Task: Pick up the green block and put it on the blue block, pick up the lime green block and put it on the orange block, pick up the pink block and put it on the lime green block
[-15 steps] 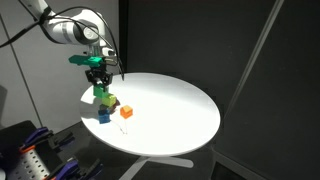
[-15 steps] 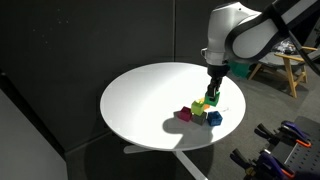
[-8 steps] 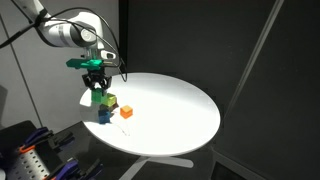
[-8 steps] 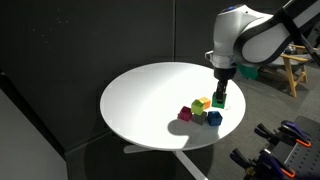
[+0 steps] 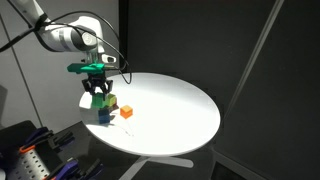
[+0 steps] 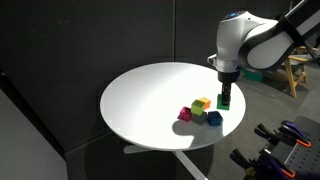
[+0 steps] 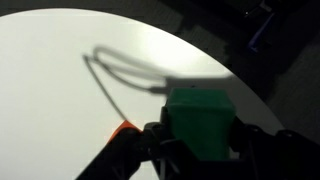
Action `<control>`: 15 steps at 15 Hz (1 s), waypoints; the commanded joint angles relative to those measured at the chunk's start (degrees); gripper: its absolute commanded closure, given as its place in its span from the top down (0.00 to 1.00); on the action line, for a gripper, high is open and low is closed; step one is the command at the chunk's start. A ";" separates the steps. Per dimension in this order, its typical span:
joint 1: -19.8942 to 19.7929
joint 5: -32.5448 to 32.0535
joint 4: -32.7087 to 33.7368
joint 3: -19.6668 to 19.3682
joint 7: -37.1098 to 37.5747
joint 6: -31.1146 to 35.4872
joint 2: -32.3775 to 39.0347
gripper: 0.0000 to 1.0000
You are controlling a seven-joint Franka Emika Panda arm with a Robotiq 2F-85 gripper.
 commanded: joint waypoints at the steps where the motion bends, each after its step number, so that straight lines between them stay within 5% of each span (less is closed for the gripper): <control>1: -0.79 -3.34 -1.49 -0.40 -0.61 3.62 -0.07 0.27; 15: -0.87 -6.42 -2.26 -0.99 -0.69 9.02 4.06 0.27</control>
